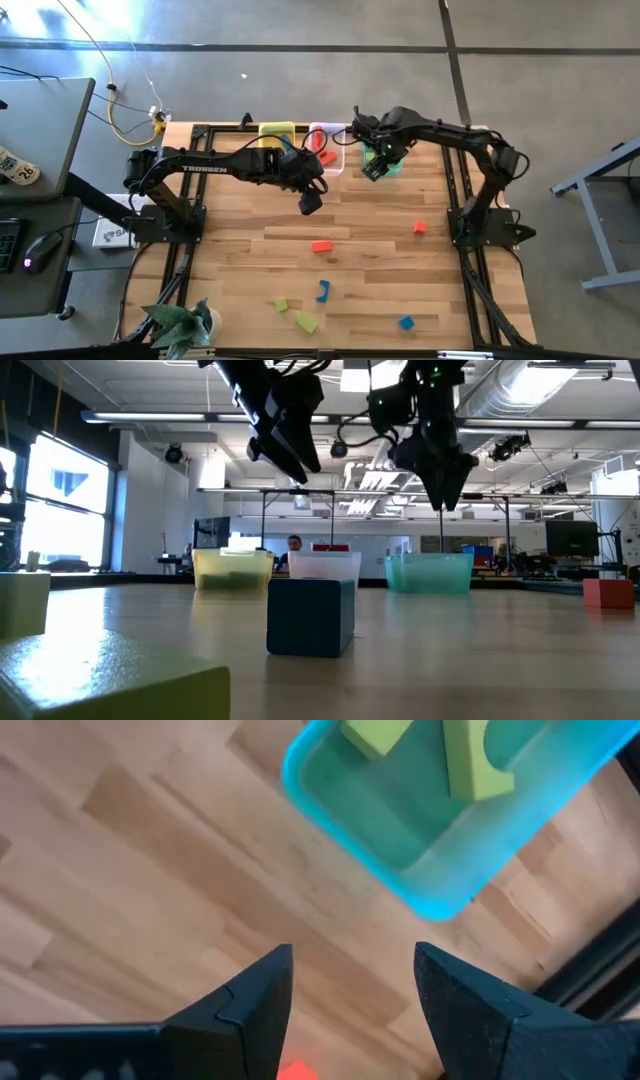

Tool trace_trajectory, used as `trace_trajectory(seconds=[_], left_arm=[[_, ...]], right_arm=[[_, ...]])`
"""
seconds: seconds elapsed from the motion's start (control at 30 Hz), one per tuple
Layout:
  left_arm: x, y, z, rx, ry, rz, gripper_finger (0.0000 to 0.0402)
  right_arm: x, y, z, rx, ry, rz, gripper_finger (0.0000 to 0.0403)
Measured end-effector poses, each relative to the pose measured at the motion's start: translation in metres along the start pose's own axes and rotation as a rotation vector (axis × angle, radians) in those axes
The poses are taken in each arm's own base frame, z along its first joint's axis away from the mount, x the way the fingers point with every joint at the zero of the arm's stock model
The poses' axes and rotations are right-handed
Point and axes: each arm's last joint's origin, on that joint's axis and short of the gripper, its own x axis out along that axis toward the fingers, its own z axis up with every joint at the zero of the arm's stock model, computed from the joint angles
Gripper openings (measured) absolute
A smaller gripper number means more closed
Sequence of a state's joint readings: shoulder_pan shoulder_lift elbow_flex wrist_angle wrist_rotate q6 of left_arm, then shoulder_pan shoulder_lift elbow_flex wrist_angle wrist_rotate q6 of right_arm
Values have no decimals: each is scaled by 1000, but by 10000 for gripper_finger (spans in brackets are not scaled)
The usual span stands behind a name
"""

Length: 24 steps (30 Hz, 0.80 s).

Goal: Sort & place blocks by color
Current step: Put the orange block into the transparent bin

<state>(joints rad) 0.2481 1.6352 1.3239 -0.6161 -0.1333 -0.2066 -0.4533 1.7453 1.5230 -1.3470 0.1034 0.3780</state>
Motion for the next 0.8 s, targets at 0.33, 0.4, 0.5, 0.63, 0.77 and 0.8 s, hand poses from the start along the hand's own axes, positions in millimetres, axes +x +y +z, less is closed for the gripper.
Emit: trace_trajectory(seconds=[0.33, 0.4, 0.5, 0.63, 0.77, 0.8], left_arm=[[0, 0, -2, 2, 16, 3, 243], [0, 0, -2, 2, 16, 3, 243], [0, 0, -2, 2, 17, 1, 243], [0, -1, -2, 16, 24, -33, 243], [0, -2, -2, 30, 29, -48, 243], [0, -2, -2, 31, 30, -48, 243]], right_arm=[[-36, 32, -56, 40, -43, -135, 197], [-41, 38, -66, 54, -60, -145, 197], [-48, 47, -78, 82, -86, -133, 197], [-53, 57, -93, 115, -124, -166, 197], [-52, 69, -104, 110, -145, -168, 197], [-50, 71, -107, 109, -142, -174, 197]])
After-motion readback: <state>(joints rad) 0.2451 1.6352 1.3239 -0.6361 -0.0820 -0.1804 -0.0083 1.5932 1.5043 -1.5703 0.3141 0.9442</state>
